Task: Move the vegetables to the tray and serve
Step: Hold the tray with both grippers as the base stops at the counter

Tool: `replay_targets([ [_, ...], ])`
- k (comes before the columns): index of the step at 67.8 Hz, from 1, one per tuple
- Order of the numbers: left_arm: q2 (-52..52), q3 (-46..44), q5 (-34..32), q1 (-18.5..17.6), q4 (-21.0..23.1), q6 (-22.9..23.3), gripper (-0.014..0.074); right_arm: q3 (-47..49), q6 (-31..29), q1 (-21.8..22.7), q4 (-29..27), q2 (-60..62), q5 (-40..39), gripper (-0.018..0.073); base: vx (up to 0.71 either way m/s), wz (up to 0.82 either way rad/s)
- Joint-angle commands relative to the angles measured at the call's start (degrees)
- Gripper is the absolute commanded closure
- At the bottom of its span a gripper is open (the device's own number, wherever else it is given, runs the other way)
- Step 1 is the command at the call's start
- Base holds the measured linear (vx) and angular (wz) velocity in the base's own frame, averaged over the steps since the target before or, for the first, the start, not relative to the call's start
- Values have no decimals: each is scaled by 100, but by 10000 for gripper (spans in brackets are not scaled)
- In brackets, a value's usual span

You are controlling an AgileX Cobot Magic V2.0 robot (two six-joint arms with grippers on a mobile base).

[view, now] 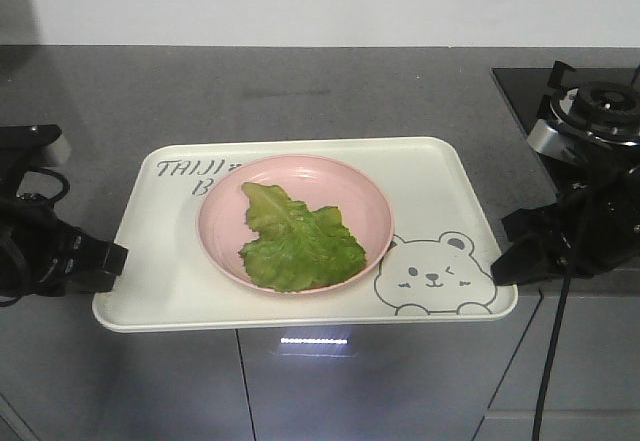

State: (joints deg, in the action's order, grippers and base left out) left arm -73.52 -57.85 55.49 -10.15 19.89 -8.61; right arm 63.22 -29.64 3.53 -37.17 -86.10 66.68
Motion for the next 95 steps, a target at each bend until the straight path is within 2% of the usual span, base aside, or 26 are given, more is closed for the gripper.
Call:
replay_targets([
  [1, 187, -177, -298, -85, 394, -68, 602, 151, -339, -83, -573, 244, 492, 562, 15, -5],
  [95, 187, -177, -298, -85, 394, -68, 602, 151, -339, -83, -573, 244, 492, 562, 13, 2],
])
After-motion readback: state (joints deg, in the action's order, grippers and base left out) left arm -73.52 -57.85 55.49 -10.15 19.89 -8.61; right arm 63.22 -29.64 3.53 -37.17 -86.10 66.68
